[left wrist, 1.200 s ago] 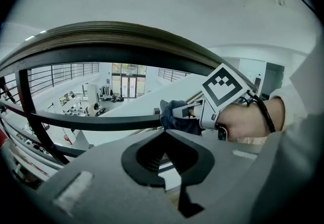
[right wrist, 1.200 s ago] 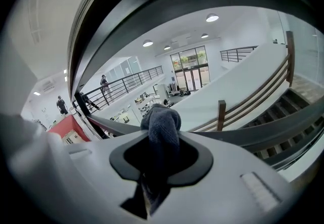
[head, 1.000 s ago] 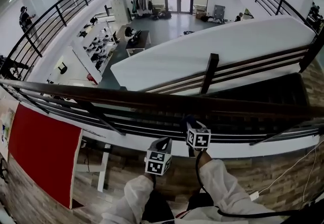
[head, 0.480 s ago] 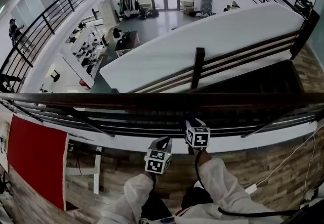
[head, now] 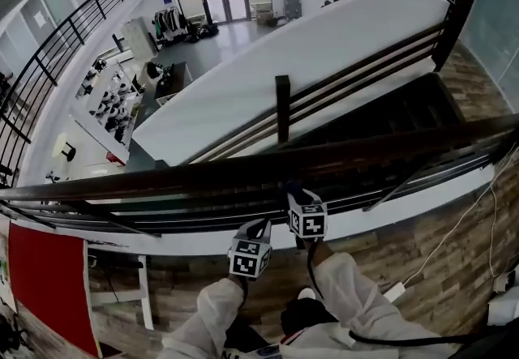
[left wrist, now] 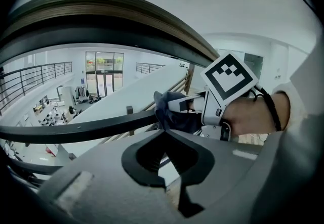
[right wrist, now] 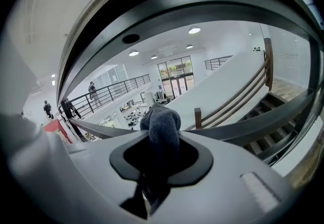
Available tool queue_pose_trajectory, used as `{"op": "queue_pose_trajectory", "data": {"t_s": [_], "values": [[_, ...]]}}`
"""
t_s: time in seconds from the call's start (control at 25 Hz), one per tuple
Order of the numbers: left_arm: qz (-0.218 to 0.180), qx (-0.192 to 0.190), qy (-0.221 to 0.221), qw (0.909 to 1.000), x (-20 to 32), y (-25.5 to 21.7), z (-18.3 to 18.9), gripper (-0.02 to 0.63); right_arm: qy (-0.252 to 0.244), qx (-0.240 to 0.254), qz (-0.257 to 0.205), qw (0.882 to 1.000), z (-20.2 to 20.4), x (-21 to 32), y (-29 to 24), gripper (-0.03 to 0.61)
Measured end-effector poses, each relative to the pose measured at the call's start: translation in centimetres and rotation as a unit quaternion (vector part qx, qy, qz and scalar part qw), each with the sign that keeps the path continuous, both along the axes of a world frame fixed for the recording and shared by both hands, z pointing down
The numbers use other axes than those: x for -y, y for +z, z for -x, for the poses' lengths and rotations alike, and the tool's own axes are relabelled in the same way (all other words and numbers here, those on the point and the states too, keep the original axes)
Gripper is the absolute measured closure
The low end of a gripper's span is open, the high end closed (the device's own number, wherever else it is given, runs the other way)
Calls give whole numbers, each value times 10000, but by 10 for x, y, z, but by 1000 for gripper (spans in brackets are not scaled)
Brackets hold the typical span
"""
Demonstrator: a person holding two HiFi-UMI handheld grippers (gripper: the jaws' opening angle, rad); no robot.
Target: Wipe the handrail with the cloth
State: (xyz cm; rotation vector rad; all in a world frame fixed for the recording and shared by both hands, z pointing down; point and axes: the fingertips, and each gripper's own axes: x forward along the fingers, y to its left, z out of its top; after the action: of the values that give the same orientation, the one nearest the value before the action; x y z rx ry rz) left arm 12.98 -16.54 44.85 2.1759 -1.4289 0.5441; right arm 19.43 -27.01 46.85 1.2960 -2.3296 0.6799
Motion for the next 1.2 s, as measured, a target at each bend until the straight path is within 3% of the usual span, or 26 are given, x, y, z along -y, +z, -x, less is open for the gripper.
{"op": "queue_pose_trajectory", "data": {"t_s": [0.72,1.2], "values": [[-215,-155,1059,9940,73,-1,-181,611,818,-73,-231,9964,-188,51,-2,497],[-269,-409,1662,9849,94,-7,-288,611,1787,-221,-355,9830,-335,82,-5,497]]}}
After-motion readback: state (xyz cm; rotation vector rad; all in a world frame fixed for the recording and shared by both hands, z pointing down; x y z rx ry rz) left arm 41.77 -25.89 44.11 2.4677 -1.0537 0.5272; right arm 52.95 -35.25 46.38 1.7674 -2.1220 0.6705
